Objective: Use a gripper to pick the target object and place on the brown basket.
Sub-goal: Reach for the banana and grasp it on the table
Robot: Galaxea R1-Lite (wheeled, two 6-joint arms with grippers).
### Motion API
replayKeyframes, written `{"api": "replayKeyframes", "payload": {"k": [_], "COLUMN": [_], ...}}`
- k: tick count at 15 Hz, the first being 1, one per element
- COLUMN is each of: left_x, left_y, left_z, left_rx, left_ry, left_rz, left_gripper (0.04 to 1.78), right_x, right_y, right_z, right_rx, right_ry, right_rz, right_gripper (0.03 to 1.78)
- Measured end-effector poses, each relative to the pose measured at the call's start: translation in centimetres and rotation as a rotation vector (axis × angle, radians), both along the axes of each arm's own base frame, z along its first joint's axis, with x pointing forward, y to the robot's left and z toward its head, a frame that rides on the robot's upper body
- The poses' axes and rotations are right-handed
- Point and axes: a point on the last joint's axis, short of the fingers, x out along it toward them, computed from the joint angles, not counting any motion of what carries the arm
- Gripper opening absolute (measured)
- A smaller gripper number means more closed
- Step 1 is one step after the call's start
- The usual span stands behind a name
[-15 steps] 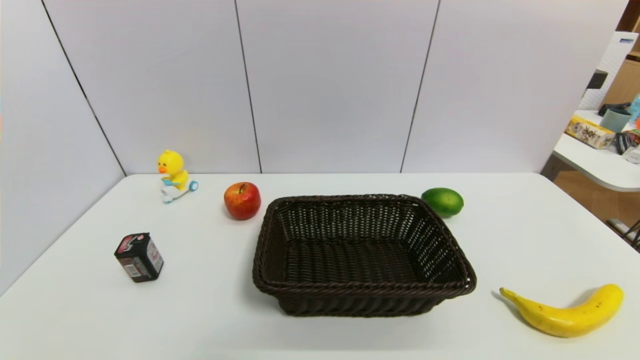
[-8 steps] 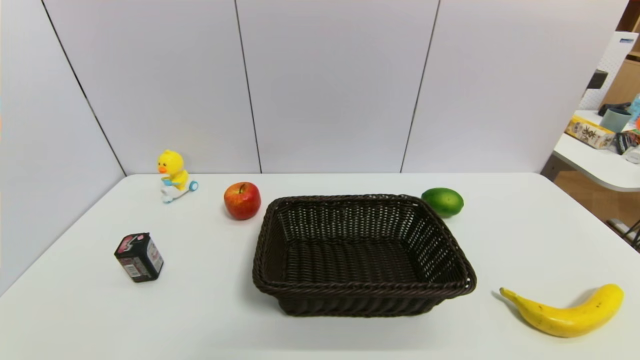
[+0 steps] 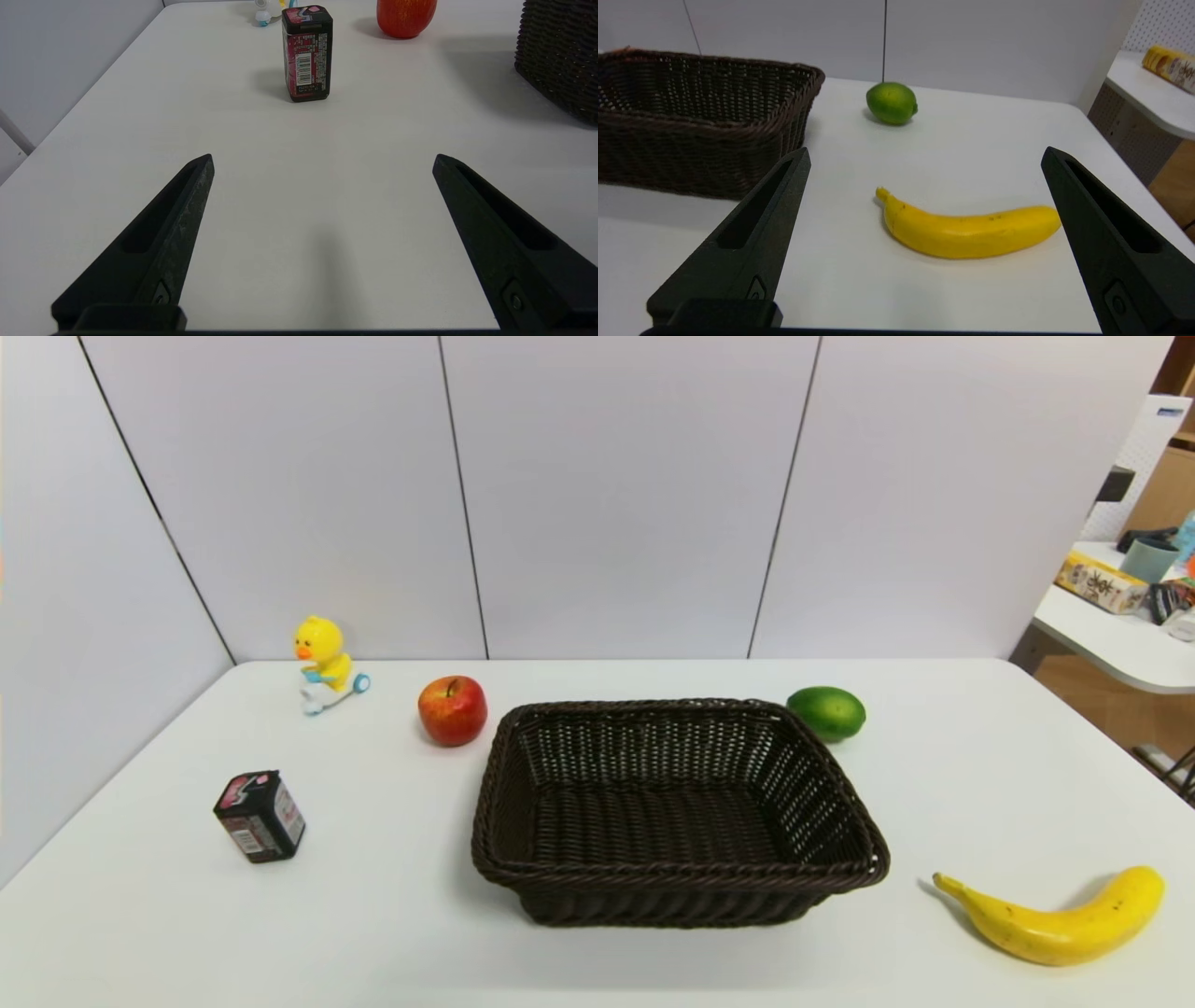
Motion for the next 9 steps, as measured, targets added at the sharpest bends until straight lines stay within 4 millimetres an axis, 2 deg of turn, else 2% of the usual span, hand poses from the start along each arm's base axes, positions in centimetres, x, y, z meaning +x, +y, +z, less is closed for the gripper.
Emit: {"api": "replayKeyframes", "payload": {"k": [2, 5, 9], "left_x": [0.0, 0.0, 0.0], "left_y": [0.0, 0.0, 0.0], "left_z": [0.0, 0.0, 0.0], "left_rx": [0.000, 0.000, 0.000], "left_ry": [0.000, 0.000, 0.000], "left_rz": [0.000, 0.000, 0.000], "left_gripper": [1.69, 1.69, 1.69], "right_x": [0.8, 1.9, 4.8], "right_y": [0.0, 0.0, -0.2], "right_z": [2.1, 6.5, 12.5], "right_rx": [-0.007, -0.004, 0.004], "right_ry": [-0.040, -0.067, -0.021], "right_rz": [0.000, -0.007, -0.069], "right_gripper": [1.71, 1.71, 1.71]}}
